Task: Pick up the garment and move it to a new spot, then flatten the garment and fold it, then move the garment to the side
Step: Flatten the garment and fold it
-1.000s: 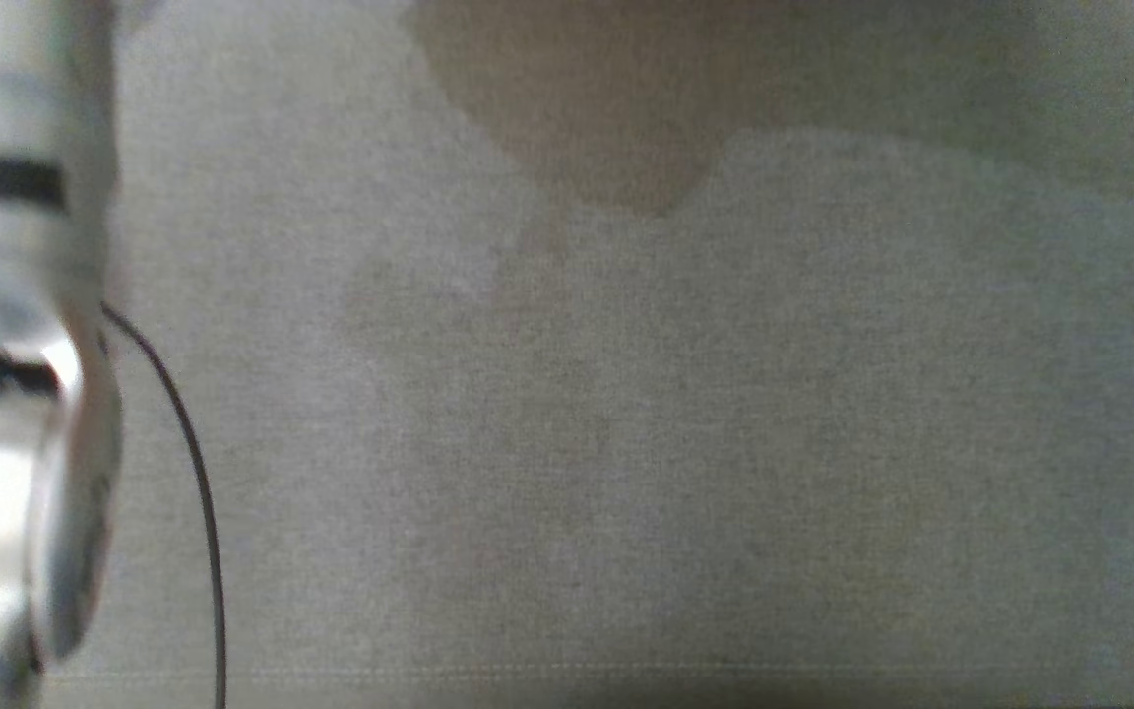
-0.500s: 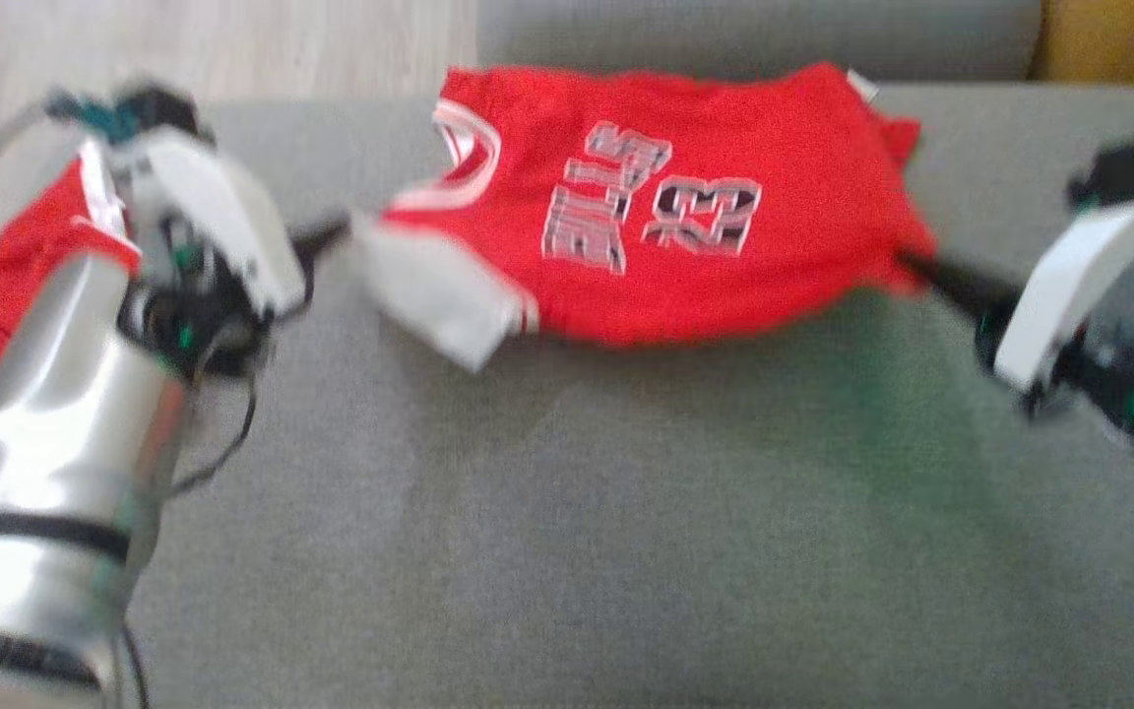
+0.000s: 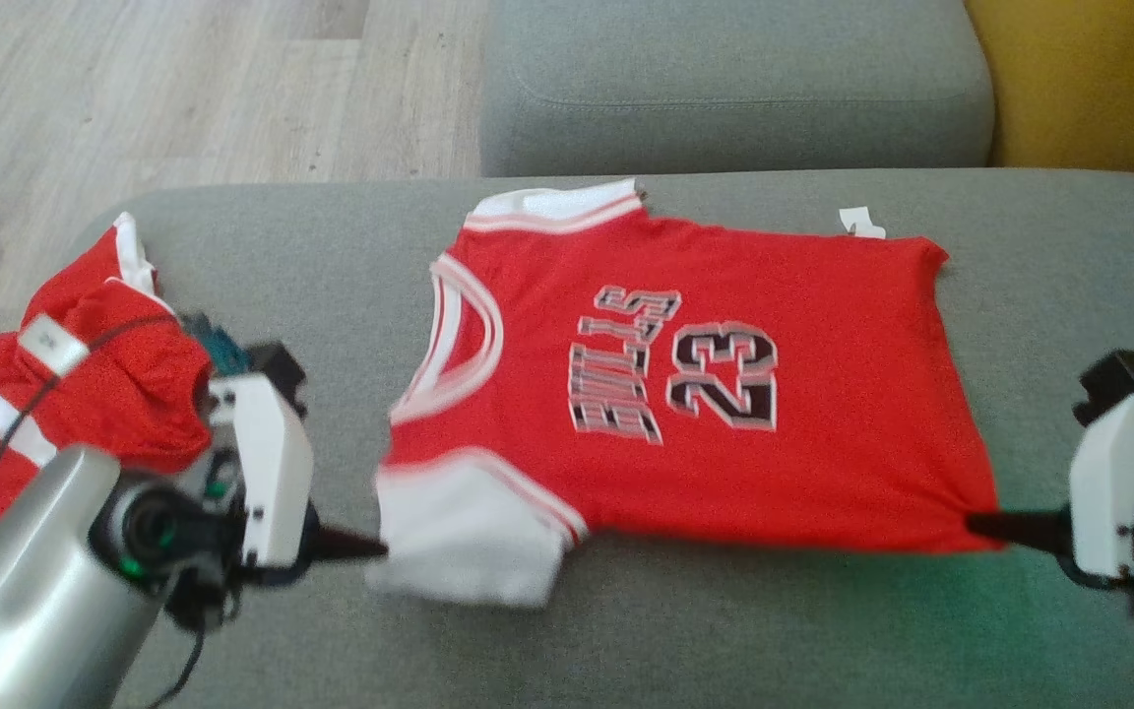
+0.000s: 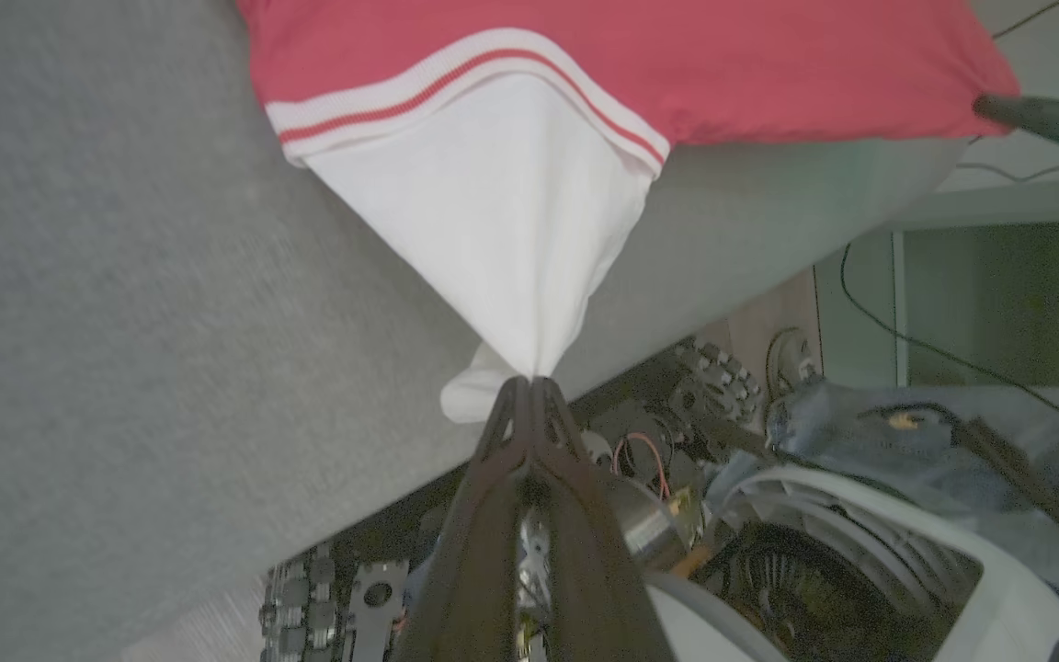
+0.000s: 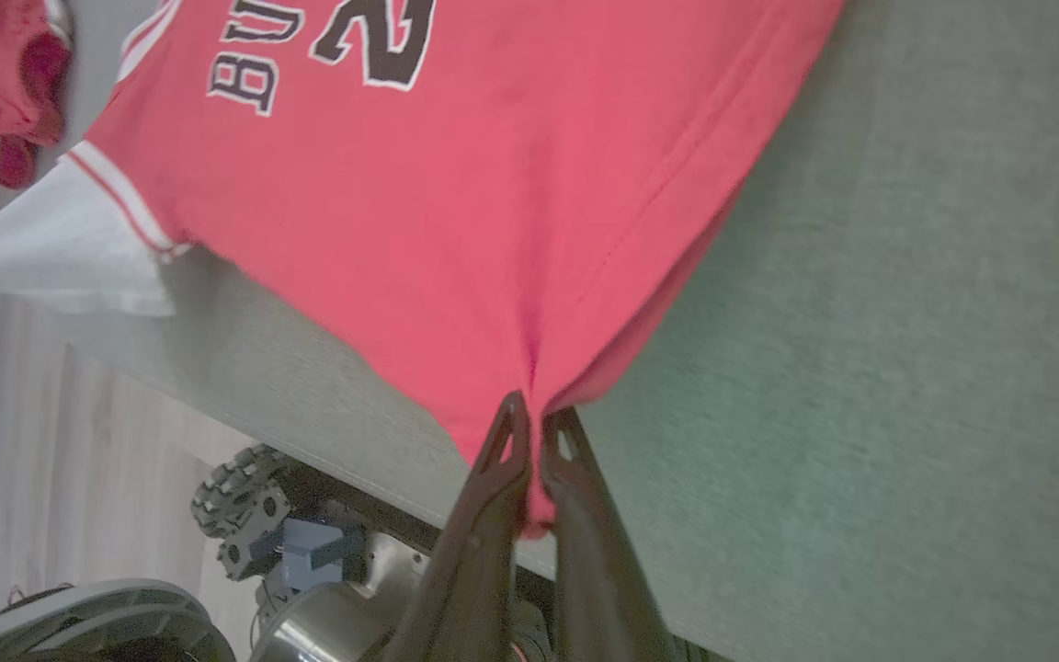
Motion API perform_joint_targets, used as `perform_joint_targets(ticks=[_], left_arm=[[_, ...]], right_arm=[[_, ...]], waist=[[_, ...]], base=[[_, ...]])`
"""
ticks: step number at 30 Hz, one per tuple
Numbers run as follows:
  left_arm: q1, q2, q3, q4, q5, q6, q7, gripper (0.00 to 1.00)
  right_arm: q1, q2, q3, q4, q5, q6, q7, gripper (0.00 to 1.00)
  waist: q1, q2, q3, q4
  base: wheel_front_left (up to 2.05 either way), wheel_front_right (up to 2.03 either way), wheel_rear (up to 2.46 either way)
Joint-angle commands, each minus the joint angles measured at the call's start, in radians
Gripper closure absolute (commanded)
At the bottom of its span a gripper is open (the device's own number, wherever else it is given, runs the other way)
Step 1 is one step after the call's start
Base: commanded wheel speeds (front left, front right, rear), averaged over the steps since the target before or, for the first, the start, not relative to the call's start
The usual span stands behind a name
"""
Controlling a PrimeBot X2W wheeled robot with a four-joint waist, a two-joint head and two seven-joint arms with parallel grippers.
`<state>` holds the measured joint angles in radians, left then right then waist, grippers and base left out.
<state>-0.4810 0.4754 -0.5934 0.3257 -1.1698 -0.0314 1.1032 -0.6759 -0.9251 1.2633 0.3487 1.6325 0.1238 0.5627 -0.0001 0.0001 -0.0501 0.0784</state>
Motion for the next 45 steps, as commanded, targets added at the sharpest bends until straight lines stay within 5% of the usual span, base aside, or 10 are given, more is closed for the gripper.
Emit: perform_joint_targets(ticks=[1, 8, 15, 28, 41, 42, 44, 45], left_arm=[[-0.038, 0.062, 0.052, -0.071, -0.017, 0.017, 0.022, 1.00], [0.090, 0.161, 0.070, -0.341, -0.114, 0.122, 0.156, 1.00], [0.112, 0.196, 0.115, -0.447, -0.131, 0.183, 0.153, 1.00], [-0.046, 0.132, 0.167, -0.323, -0.083, 0.192, 0.061, 1.00], [-0.250, 0.058, 0.170, -0.040, 0.047, 0.152, -0.107, 1.00], [-0.259, 0.049, 0.169, -0.017, 0.054, 0.146, -0.123, 1.00], [-0.274, 0.030, 0.162, 0.025, 0.065, 0.129, -0.148, 1.00], [-0.282, 0.020, 0.162, 0.043, 0.072, 0.123, -0.168, 1.00]], right_arm=[[0.008, -0.051, -0.011, -0.004, -0.008, 0.007, 0.013, 1.00], [0.017, -0.079, -0.003, 0.011, -0.023, 0.007, 0.074, 1.00], [-0.006, -0.072, -0.010, 0.023, -0.004, 0.007, 0.131, 1.00], [-0.131, 0.024, -0.087, 0.104, 0.110, 0.007, 0.153, 1.00], [-0.224, 0.123, -0.114, 0.268, 0.134, 0.007, 0.130, 1.00], [-0.230, 0.132, -0.115, 0.283, 0.130, 0.007, 0.123, 0.73], [-0.237, 0.153, -0.121, 0.312, 0.127, 0.007, 0.098, 0.00], [-0.239, 0.163, -0.125, 0.325, 0.126, 0.007, 0.085, 0.00]], waist=[[0.0001, -0.0001, 0.002, -0.002], [0.0001, -0.0001, 0.017, -0.012], [0.0001, -0.0001, 0.038, -0.032], [0.0001, -0.0001, 0.146, -0.098], [0.0001, -0.0001, 0.255, -0.126], [0.0001, -0.0001, 0.258, -0.127], [0.0001, -0.0001, 0.261, -0.128], [0.0001, -0.0001, 0.261, -0.128]], base=[[0.00, 0.00, 0.00], [0.00, 0.00, 0.00], [0.00, 0.00, 0.00], [0.00, 0.00, 0.00], [0.00, 0.00, 0.00], [0.00, 0.00, 0.00], [0.00, 0.00, 0.00], [0.00, 0.00, 0.00]])
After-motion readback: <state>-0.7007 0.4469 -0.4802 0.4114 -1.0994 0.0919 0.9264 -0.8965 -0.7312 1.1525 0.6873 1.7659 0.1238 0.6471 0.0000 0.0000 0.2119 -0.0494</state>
